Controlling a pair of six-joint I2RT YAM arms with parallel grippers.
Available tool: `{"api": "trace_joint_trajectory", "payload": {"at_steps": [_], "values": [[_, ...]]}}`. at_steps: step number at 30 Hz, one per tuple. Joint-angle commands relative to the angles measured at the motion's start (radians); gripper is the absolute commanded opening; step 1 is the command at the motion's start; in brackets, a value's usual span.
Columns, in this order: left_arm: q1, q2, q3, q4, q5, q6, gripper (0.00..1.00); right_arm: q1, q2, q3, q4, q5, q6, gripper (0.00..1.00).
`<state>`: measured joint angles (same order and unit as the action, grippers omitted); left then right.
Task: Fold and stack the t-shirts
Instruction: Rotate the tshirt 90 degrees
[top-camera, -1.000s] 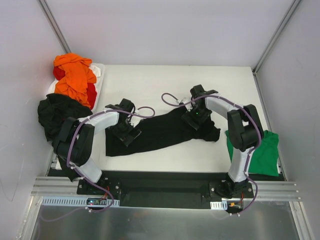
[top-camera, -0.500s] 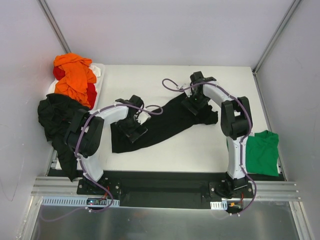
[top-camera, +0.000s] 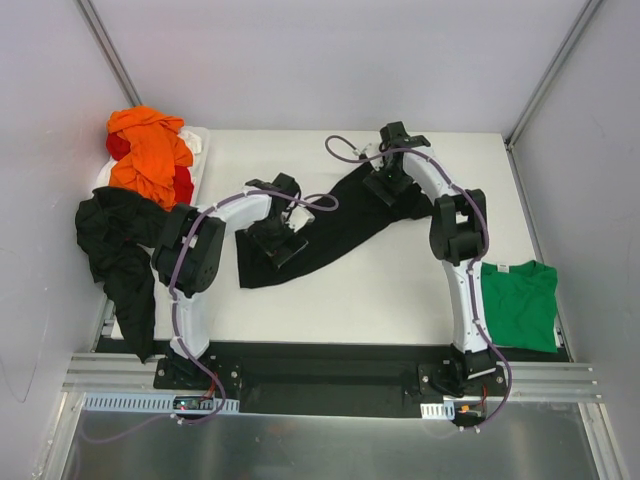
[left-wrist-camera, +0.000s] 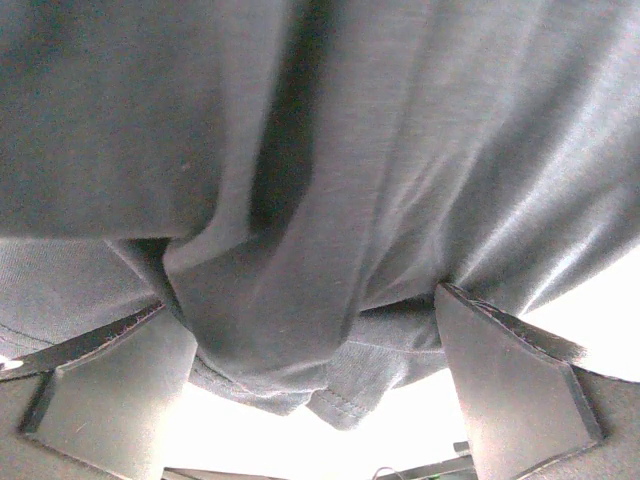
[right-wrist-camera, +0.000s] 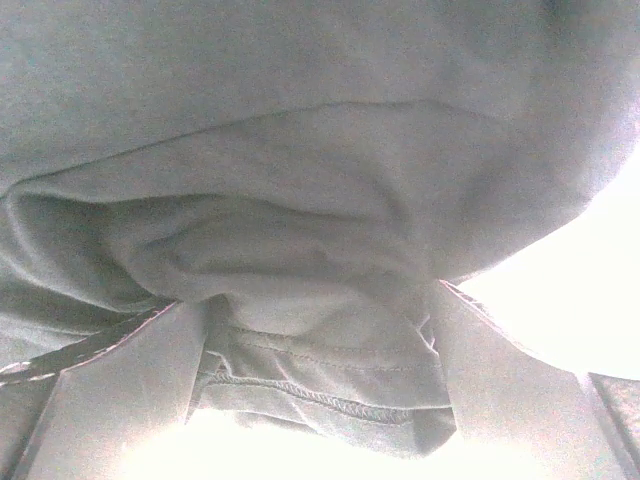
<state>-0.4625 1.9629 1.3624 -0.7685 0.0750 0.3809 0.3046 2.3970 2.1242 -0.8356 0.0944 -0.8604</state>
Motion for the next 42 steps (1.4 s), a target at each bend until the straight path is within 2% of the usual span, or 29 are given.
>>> {"api": "trace_joint_trajectory", "payload": {"at_steps": [1, 4, 12, 20, 28, 32, 42], "values": [[-0.051, 0.054, 0.026, -0.002, 0.095, 0.027, 0.99, -0.005, 0.065, 0.146, -0.034, 0.041, -0.037, 0.95], [-0.097, 0.070, 0.026, -0.003, 0.097, 0.039, 0.99, -0.005, 0.100, 0.194, -0.016, 0.053, -0.052, 0.95], [-0.225, 0.093, 0.007, -0.037, 0.117, 0.064, 0.99, -0.004, 0.105, 0.189, 0.041, 0.047, -0.083, 0.98], [-0.349, 0.053, -0.046, -0.074, 0.111, 0.072, 1.00, 0.002, 0.102, 0.177, 0.059, 0.039, -0.092, 0.99], [-0.380, 0.008, -0.063, -0.143, 0.063, 0.015, 0.99, 0.014, 0.079, 0.143, 0.072, 0.050, -0.103, 0.99], [-0.384, -0.010, -0.078, -0.178, -0.027, -0.013, 0.99, 0.016, 0.070, 0.128, 0.075, 0.060, -0.109, 0.99], [-0.386, -0.091, -0.160, -0.235, -0.038, -0.051, 0.99, 0.016, 0.040, 0.054, 0.096, 0.070, -0.118, 1.00]]}}
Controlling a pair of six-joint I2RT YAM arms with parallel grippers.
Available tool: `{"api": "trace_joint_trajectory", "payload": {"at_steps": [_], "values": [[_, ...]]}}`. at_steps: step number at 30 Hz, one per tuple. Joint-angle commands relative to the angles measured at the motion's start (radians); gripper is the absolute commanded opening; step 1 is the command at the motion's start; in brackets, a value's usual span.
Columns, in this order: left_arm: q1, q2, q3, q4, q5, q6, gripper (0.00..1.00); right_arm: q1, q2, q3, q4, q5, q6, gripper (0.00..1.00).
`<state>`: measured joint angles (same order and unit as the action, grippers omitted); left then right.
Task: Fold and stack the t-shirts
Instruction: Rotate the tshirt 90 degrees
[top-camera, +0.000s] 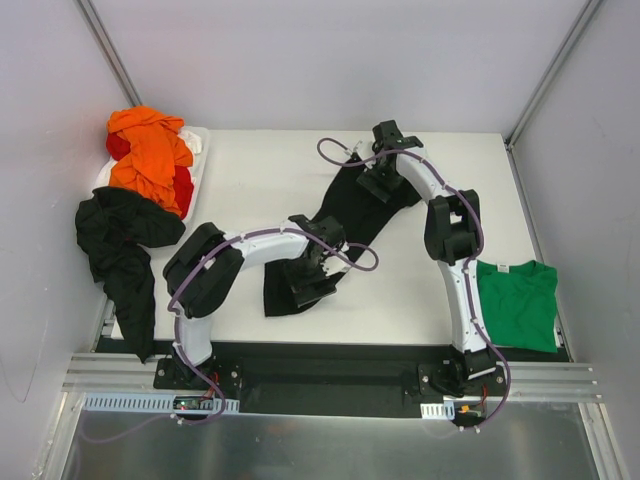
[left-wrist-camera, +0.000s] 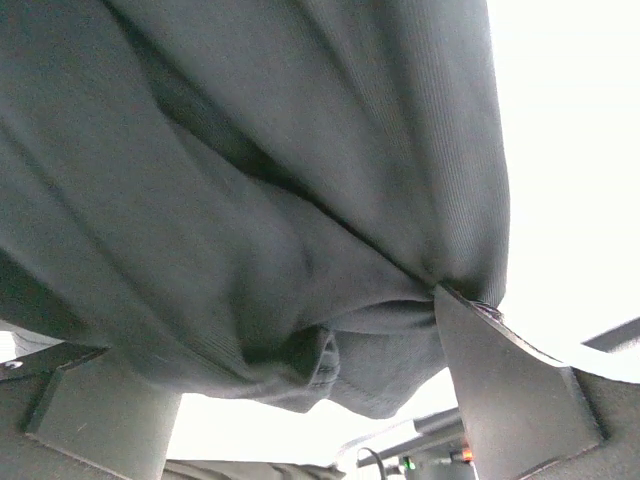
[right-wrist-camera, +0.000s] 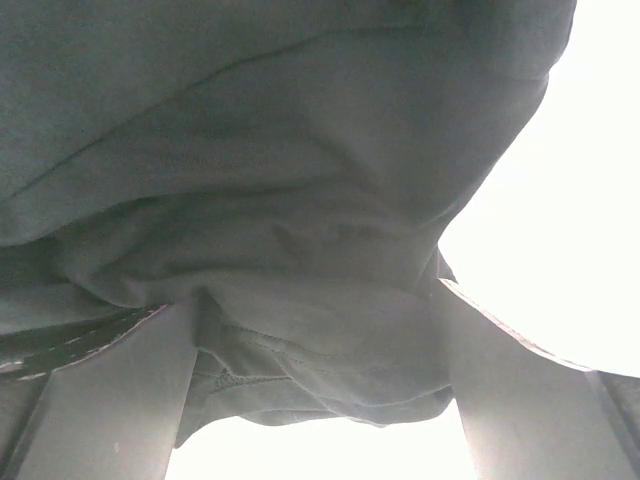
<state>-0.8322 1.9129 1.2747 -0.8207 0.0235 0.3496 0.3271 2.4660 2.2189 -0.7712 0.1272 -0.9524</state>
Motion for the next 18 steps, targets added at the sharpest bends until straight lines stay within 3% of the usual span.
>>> {"api": "trace_joint_trajectory", "payload": {"at_steps": [1, 9, 18], "values": [[-0.018, -0.048, -0.087, -0.184, 0.006, -0.023, 0.99, -0.007, -0.032, -0.042, 0.035, 0.037, -0.025, 0.99], [-0.024, -0.089, -0.126, -0.166, -0.051, -0.052, 0.99, -0.003, -0.035, -0.048, 0.029, 0.028, -0.016, 0.99], [-0.024, -0.126, -0.097, -0.182, 0.162, 0.014, 0.99, -0.005, -0.050, -0.096, 0.043, 0.028, -0.014, 0.99]]}}
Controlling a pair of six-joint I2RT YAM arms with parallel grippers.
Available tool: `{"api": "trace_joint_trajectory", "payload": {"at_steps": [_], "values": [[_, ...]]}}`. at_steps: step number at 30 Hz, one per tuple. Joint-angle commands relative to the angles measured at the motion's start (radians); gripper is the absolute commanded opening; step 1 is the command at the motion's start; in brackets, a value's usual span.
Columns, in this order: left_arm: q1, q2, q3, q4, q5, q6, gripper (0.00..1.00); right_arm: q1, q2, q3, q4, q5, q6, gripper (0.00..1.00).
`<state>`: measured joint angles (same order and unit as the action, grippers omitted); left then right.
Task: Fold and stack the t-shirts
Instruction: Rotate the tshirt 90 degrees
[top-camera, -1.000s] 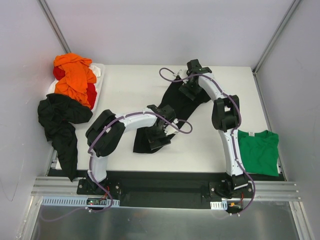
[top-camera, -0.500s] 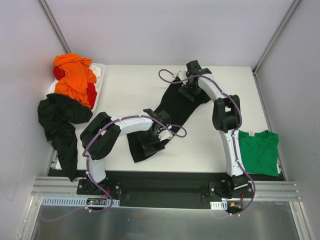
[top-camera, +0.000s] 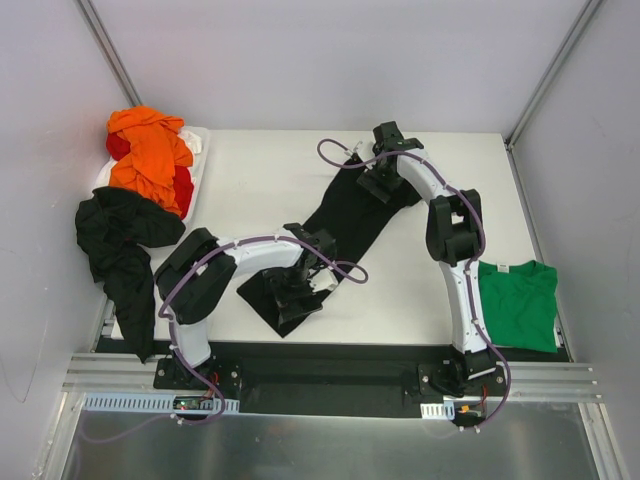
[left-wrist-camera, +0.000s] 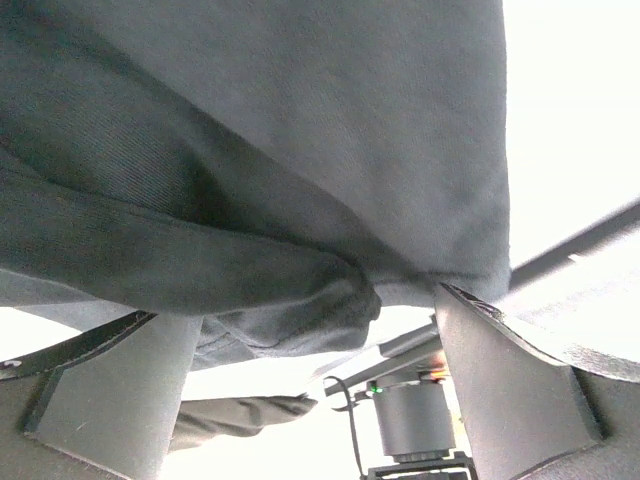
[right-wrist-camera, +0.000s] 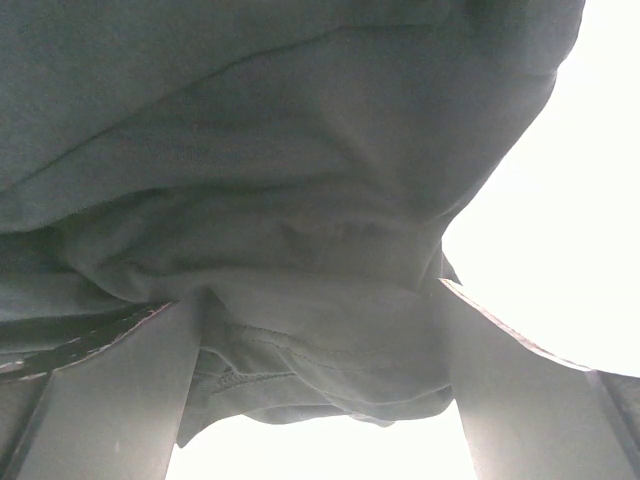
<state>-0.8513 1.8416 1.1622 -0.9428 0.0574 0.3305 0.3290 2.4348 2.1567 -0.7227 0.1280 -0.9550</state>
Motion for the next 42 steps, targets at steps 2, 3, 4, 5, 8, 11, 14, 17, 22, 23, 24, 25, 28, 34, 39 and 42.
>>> {"api": "trace_joint_trajectory", "payload": {"at_steps": [2, 3, 4, 5, 8, 11, 14, 17, 22, 23, 24, 25, 28, 34, 39, 42], "values": [[-0.005, -0.056, 0.024, -0.077, 0.169, 0.062, 0.99, -0.005, -0.022, -0.035, -0.007, 0.028, -0.011, 0.99], [-0.005, -0.059, 0.025, -0.082, 0.223, 0.074, 0.99, -0.005, -0.022, -0.035, -0.007, 0.027, -0.011, 0.99], [-0.005, -0.061, 0.028, -0.086, 0.246, 0.096, 0.99, -0.005, -0.023, -0.037, -0.007, 0.028, -0.013, 0.99], [-0.005, -0.059, 0.030, -0.099, 0.272, 0.108, 0.99, -0.005, -0.025, -0.038, -0.009, 0.028, -0.013, 0.99], [-0.005, -0.048, 0.039, -0.120, 0.366, 0.151, 0.99, -0.004, -0.028, -0.044, -0.007, 0.027, -0.011, 0.99], [-0.005, -0.021, 0.042, -0.129, 0.442, 0.182, 0.99, -0.002, -0.033, -0.047, -0.006, 0.027, -0.010, 0.99], [-0.005, 0.010, 0.062, -0.145, 0.528, 0.209, 0.99, -0.001, -0.025, -0.040, -0.001, 0.025, -0.011, 0.99], [-0.005, 0.037, 0.089, -0.169, 0.611, 0.237, 0.99, 0.002, -0.025, -0.031, 0.014, 0.032, -0.021, 0.99], [-0.005, 0.094, 0.157, -0.218, 0.664, 0.281, 0.99, 0.010, 0.004, 0.023, 0.025, 0.047, -0.040, 0.99], [-0.005, 0.113, 0.168, -0.220, 0.670, 0.283, 0.99, 0.012, 0.009, 0.029, 0.026, 0.050, -0.042, 0.99], [-0.005, 0.122, 0.188, -0.226, 0.683, 0.285, 0.99, 0.015, 0.012, 0.035, 0.029, 0.050, -0.045, 0.99], [-0.005, 0.133, 0.197, -0.231, 0.688, 0.285, 0.99, 0.021, 0.024, 0.049, 0.037, 0.055, -0.051, 1.00], [-0.005, 0.159, 0.221, -0.235, 0.699, 0.289, 0.99, 0.033, 0.039, 0.058, 0.074, 0.082, -0.074, 1.00], [-0.003, 0.191, 0.223, -0.238, 0.719, 0.292, 0.99, 0.062, 0.052, 0.028, 0.164, 0.140, -0.128, 0.97], [-0.003, 0.223, 0.244, -0.238, 0.737, 0.295, 0.99, 0.074, 0.072, 0.034, 0.209, 0.183, -0.177, 0.96], [-0.003, 0.246, 0.267, -0.247, 0.745, 0.303, 0.99, 0.082, 0.082, 0.034, 0.246, 0.216, -0.212, 0.96]]}}
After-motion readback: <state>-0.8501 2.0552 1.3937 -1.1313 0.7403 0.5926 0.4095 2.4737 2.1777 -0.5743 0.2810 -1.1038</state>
